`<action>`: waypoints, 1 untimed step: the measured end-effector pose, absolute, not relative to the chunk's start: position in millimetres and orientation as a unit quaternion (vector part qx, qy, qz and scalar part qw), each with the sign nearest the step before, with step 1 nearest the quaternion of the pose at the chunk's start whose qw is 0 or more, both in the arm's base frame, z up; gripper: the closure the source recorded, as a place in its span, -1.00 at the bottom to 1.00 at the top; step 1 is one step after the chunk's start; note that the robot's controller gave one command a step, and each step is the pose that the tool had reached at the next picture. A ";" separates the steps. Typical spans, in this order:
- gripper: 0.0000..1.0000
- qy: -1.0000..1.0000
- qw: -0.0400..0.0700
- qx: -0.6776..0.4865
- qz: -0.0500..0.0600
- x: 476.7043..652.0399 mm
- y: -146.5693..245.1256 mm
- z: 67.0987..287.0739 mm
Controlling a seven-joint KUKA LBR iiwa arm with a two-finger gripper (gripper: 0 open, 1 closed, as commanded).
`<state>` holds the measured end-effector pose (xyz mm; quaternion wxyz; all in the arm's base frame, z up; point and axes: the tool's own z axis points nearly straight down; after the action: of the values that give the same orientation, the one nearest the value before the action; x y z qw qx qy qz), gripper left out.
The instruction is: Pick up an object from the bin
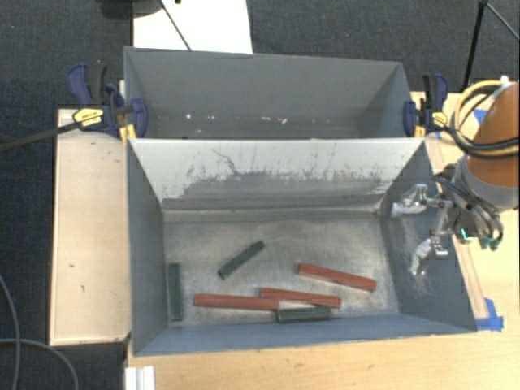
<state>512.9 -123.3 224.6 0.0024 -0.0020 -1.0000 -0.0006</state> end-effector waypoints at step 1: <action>-1.00 -1.000 -0.002 0.000 0.000 514.6 -122.8 228.5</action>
Offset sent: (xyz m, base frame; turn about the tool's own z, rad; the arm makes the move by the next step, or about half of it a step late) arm -0.0135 0.0317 -0.1546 -0.1259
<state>514.6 -122.8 228.5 -0.0015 -0.0001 -1.0000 0.0003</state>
